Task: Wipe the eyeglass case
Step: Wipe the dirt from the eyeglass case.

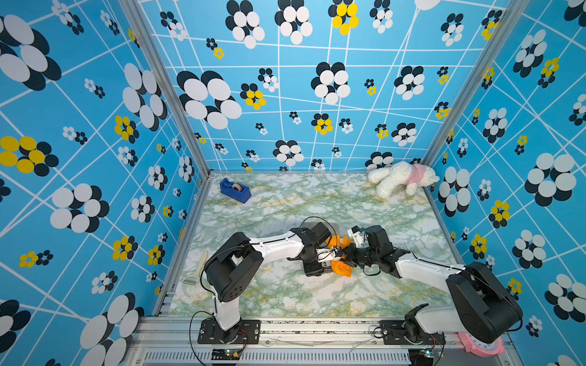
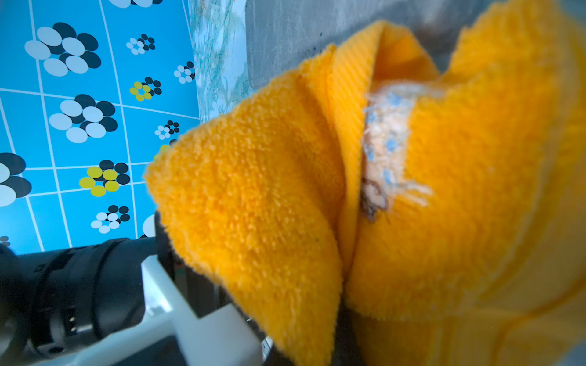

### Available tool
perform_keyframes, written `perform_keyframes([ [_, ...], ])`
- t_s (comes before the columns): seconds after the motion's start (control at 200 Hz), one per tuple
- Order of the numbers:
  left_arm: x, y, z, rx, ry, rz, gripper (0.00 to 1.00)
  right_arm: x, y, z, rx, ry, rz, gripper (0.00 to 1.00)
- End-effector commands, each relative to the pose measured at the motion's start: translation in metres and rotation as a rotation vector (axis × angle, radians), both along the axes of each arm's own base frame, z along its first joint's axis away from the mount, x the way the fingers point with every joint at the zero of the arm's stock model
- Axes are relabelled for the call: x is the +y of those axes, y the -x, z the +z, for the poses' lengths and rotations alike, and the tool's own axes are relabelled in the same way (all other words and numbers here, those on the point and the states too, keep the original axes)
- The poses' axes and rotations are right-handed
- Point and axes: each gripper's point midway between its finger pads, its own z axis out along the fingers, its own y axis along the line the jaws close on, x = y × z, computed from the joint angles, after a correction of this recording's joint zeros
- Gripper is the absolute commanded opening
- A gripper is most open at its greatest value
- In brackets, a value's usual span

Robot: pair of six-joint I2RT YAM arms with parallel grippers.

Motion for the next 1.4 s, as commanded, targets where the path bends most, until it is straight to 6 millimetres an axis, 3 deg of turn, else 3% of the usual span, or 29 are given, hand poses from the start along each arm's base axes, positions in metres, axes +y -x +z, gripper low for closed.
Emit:
perform_keyframes([
  [0.0, -0.043, -0.025, 0.034, -0.112, 0.228, 0.036, 0.24, -0.018, 0.047, -0.038, 0.163, 0.099, 0.077, 0.00],
  [0.18, -0.044, -0.025, 0.034, -0.129, 0.276, 0.066, 0.25, -0.037, 0.057, -0.049, 0.173, 0.223, 0.080, 0.00],
  [0.29, -0.038, -0.024, 0.036, -0.165, 0.298, 0.072, 0.26, -0.044, 0.056, -0.040, 0.135, 0.265, 0.068, 0.00],
  [0.39, -0.036, -0.023, 0.040, -0.188, 0.322, 0.067, 0.30, -0.038, 0.050, -0.028, 0.103, 0.223, 0.056, 0.00],
  [0.495, -0.037, -0.024, 0.041, -0.192, 0.318, 0.066, 0.30, -0.026, 0.051, -0.029, 0.136, 0.184, 0.091, 0.00],
  [0.67, -0.041, -0.025, 0.040, -0.183, 0.312, 0.067, 0.24, 0.006, 0.049, -0.028, 0.136, 0.110, 0.125, 0.02],
  [0.87, -0.040, -0.028, 0.041, -0.192, 0.314, 0.073, 0.24, 0.015, 0.044, -0.030, 0.135, 0.074, 0.128, 0.03],
  [0.925, -0.040, -0.028, 0.041, -0.193, 0.315, 0.073, 0.24, 0.010, 0.047, -0.033, 0.130, 0.111, 0.150, 0.04],
  [1.015, -0.040, -0.026, 0.042, -0.191, 0.315, 0.071, 0.23, -0.016, 0.048, -0.039, 0.136, 0.207, 0.147, 0.03],
  [1.179, -0.036, -0.025, 0.043, -0.188, 0.316, 0.077, 0.22, -0.066, 0.035, -0.025, 0.097, 0.283, 0.035, 0.01],
  [1.284, -0.037, -0.026, 0.043, -0.188, 0.323, 0.080, 0.21, -0.056, 0.034, -0.018, 0.095, 0.228, 0.042, 0.02],
  [1.394, -0.039, -0.027, 0.044, -0.189, 0.326, 0.082, 0.21, -0.030, 0.038, -0.024, 0.101, 0.195, 0.078, 0.02],
])
